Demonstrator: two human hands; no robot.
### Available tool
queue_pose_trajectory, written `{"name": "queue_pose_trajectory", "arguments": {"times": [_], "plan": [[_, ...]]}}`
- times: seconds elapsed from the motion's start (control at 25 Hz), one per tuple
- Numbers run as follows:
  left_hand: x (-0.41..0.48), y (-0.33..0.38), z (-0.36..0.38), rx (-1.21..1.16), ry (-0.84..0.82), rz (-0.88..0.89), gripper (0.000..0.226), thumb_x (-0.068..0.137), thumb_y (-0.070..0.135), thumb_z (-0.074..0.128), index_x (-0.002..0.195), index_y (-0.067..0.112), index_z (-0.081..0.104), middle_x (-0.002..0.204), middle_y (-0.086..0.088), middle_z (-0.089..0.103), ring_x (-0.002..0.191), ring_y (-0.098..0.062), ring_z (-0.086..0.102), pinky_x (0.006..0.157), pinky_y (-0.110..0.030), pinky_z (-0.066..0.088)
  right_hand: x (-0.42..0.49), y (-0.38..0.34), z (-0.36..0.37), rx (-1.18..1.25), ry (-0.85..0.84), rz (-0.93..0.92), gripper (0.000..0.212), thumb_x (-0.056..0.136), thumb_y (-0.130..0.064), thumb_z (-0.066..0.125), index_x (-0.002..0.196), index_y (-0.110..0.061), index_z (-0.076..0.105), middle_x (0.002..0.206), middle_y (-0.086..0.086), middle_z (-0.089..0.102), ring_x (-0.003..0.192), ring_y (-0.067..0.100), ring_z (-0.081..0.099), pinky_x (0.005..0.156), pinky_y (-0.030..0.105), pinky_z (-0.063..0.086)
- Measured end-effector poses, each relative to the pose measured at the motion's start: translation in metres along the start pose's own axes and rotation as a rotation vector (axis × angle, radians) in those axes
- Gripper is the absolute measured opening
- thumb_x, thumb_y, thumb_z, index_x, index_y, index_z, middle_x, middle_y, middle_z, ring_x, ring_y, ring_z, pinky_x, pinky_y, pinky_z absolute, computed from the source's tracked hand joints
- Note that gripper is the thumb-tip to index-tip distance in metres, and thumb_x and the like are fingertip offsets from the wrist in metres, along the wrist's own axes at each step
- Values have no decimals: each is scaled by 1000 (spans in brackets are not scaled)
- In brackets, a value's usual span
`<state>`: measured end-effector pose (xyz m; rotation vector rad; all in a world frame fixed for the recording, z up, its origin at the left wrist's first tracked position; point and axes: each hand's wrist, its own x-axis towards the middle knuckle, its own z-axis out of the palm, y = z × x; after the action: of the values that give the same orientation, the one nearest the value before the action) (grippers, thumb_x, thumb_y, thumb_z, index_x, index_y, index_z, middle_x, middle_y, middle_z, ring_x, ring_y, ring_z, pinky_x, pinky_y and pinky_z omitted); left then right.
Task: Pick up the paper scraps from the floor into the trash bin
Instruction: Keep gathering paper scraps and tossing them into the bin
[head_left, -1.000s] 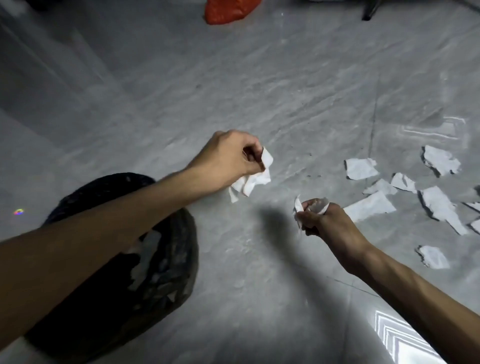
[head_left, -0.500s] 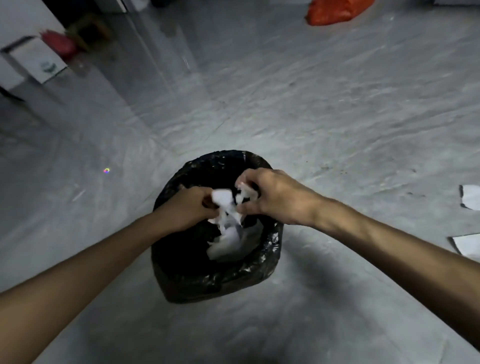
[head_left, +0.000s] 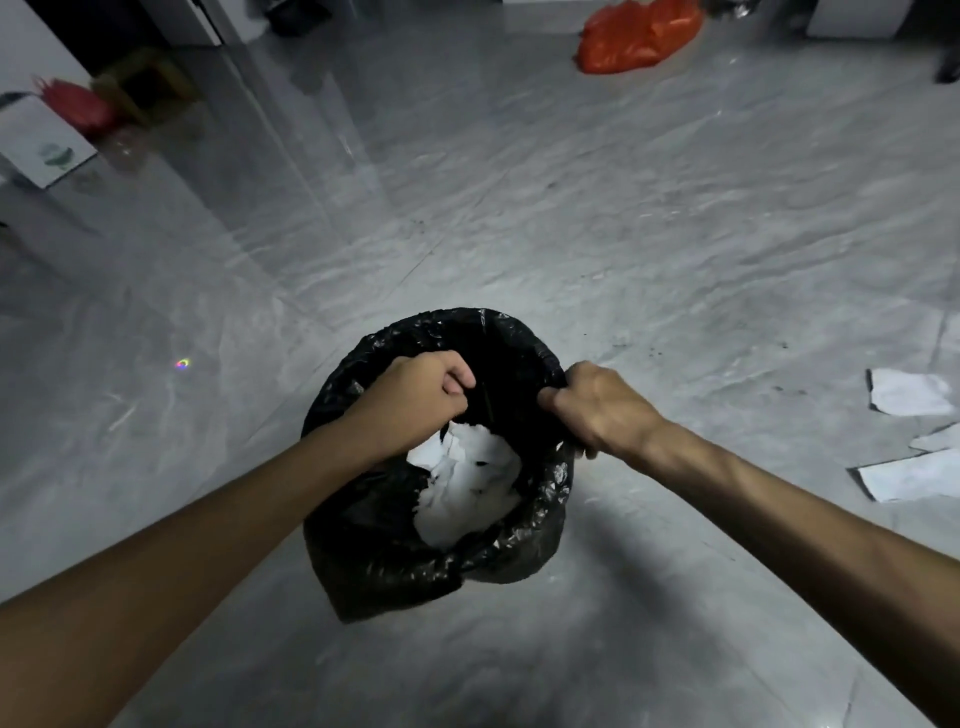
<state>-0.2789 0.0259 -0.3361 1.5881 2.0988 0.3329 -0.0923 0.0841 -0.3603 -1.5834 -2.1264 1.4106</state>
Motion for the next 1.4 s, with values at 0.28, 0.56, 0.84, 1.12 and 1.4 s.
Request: {"name": "queue_pose_trajectory", "arguments": {"times": [0.28,0.56,0.84,1.12,1.4], "plan": [[26,103,24,115,19,185,38,83,53,48,64,29,71,56,2,67,58,-2,59,53,-22,41,-32,70,-92,153,343,136,35,75,-24,50,54,-1,66,39,9,62,32,16,52,41,25,42],[43,197,76,112,-79,302,28,77,33,44,71,31,72,60,4,69,58,-15,64,48,-22,37,-55,130,-112,372,454,253,31,84,-26,57,85,3,68,75,18,68,65,30,62,66,42,55],[48,281,135,162,-13,649,15,82,24,55,92,24,67,91,5,56,93,-17,52,79,-25,34,-120,258,-158,591,494,295,20,89,-25,59,99,-11,70,65,-2,69,45,9,59,42,17,43],[50,353,263,220,-424,608,30,80,23,62,110,19,61,114,-4,64,103,-23,58,82,-29,45,-176,403,-126,-114,546,536,38,85,-29,68,121,-17,62,117,14,55,95,38,64,78,42,53],[79,317,365,471,-335,589,47,87,33,63,124,9,46,125,-12,50,114,-33,52,87,-42,45,-145,423,-154,-335,726,248,10,86,-22,65,87,-13,62,95,8,60,88,30,57,61,39,49]]}}
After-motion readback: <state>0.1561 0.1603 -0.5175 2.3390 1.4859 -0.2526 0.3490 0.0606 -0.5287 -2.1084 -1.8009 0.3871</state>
